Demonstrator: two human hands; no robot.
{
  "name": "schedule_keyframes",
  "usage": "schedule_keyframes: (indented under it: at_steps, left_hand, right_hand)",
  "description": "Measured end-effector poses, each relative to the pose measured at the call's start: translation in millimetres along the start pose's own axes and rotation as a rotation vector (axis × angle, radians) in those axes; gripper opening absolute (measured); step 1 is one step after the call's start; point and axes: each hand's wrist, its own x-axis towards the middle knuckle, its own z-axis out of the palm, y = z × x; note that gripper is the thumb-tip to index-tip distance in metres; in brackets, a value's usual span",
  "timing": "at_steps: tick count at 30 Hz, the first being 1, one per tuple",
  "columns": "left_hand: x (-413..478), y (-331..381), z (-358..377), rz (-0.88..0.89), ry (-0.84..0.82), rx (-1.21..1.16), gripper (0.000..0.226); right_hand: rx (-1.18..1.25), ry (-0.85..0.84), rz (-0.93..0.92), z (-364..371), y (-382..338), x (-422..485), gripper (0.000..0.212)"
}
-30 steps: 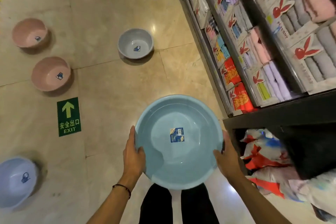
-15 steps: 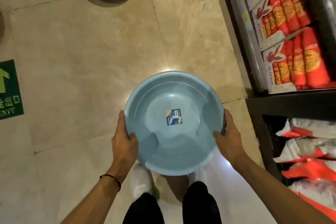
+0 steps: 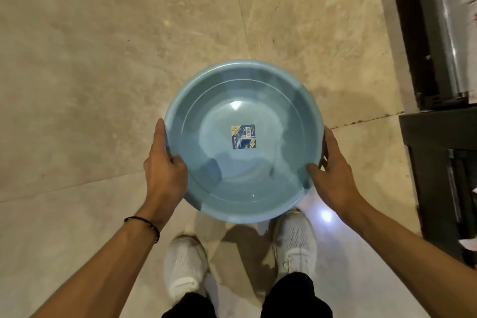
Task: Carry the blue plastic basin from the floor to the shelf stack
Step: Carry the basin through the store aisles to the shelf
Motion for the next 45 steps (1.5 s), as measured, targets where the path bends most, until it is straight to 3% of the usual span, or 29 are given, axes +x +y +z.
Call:
schedule_keyframes:
  at_steps: [8, 14, 18, 23, 30, 36, 45]
  left_hand:
    - [4.9, -8.0, 1.2, -0.005, -0.004, -0.038, 0.085]
    - [-28.8, 17.9, -43.7, -0.016, 0.005, -0.094, 0.084]
    - [-65.8, 58.4, -104.6, -0.030, 0.010, -0.162, 0.086]
    - [-117.3, 119.0, -194.7, 0.000, 0.147, -0.261, 0.084]
    - [-214.1, 217.6, -338.1, 0.060, 0.260, -0.356, 0.081]
    - [-303.5, 274.5, -442.5, 0.061, 0.384, -0.427, 0.095]
    - [-441.5, 290.9, -553.3, 0.007, 0.523, -0.627, 0.083]
  right_hand:
    - [0.027, 0.048, 0.018, 9.6, -3.9, 4.5, 0.090]
    - [0.045, 0.080, 0.034, -15.0, -56.1, -25.7, 0.087]
    - [0.049, 0.064, -0.010, -40.6, -124.9, -54.3, 0.081]
    - [0.121, 0.072, -0.183, -70.1, -242.1, -105.5, 0.073]
    - [0.146, 0.060, -0.253, -121.6, -398.3, -203.9, 0.084]
    - [0.198, 0.013, -0.331, -171.9, -502.2, -300.9, 0.086]
    - [0.178, -0.088, -0.405, -200.9, -624.4, -429.4, 0.073]
